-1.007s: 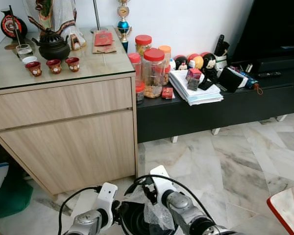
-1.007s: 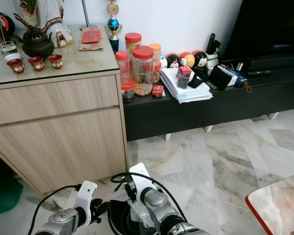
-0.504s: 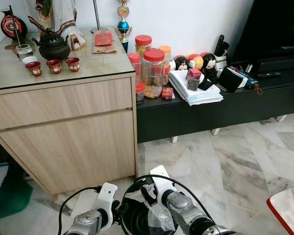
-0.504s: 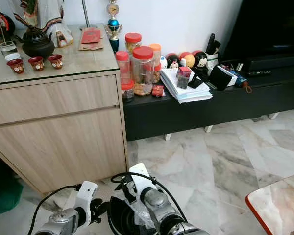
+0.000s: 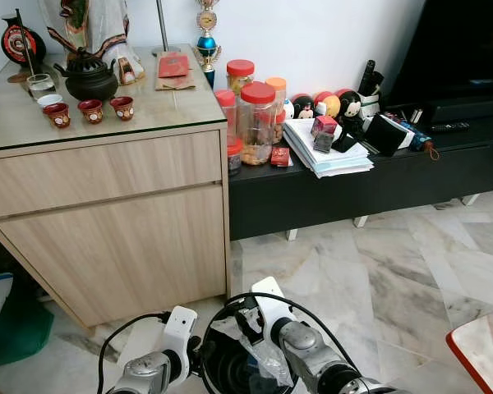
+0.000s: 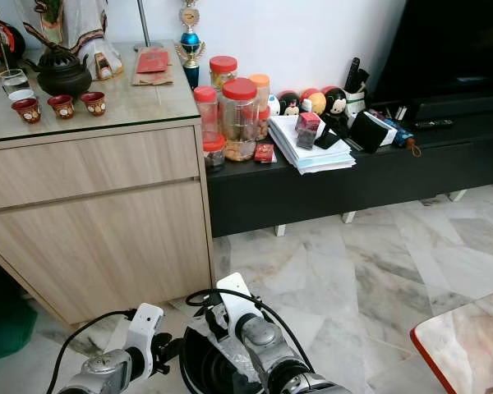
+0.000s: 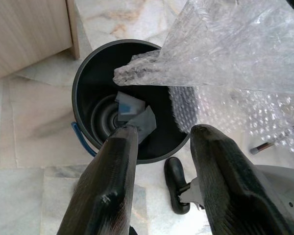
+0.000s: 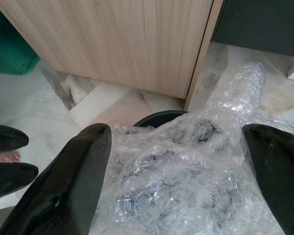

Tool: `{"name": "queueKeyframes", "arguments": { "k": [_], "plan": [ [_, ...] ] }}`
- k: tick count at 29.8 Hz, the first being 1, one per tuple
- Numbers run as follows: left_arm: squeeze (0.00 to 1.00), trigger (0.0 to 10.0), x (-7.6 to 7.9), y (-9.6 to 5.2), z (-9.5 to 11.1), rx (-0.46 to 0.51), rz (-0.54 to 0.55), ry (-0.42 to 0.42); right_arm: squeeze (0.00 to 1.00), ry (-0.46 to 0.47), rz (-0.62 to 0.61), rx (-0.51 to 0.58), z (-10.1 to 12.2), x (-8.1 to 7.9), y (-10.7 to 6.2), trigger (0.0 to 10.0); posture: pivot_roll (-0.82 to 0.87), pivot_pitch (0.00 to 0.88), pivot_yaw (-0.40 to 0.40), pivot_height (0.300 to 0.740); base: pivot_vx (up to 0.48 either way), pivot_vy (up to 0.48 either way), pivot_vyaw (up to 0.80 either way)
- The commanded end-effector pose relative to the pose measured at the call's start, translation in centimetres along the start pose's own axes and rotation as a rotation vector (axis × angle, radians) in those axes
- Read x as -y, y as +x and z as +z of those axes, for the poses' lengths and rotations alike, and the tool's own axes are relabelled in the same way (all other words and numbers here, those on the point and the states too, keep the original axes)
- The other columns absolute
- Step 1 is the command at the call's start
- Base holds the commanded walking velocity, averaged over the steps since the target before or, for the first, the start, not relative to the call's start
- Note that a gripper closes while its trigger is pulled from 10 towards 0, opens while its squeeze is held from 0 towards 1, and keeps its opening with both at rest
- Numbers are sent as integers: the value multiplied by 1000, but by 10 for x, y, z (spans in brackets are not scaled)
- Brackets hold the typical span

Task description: Picking trash to rubbish bin

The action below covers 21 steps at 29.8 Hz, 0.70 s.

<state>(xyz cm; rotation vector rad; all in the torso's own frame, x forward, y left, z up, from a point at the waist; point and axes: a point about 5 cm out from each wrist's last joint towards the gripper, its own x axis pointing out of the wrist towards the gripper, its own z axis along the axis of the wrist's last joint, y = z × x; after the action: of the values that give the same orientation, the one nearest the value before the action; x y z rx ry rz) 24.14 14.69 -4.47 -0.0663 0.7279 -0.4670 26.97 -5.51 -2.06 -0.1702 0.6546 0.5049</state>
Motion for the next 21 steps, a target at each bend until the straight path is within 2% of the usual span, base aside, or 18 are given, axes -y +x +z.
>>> {"name": "queueKeyframes", "arguments": {
  "k": [1, 16, 17, 18, 21],
  "plan": [
    [0, 10000, -1, 0, 2, 6, -2, -2, 1000, -4, 30, 34, 14, -10, 4, 10000, 164, 0, -58, 740, 0, 0, 0],
    [0, 10000, -1, 0, 3, 11, 0, -5, 1000, 6, 55, 55, 19, -13, 5, 10000, 165, 0, -63, 740, 0, 0, 0],
    [0, 10000, -1, 0, 3, 11, 0, -5, 710, -1, 69, 49, 19, -15, 5, 10000, 165, 0, -63, 740, 0, 0, 0],
    [0, 10000, -1, 0, 4, 11, -1, -5, 0, -4, 83, 42, 18, -16, 5, 10000, 165, 0, -63, 740, 0, 0, 0],
    [0, 10000, -1, 0, 4, 11, -2, -4, 0, -13, 122, 18, 14, -22, 5, 10000, 165, 0, -63, 740, 0, 0, 0]
  ]
}}
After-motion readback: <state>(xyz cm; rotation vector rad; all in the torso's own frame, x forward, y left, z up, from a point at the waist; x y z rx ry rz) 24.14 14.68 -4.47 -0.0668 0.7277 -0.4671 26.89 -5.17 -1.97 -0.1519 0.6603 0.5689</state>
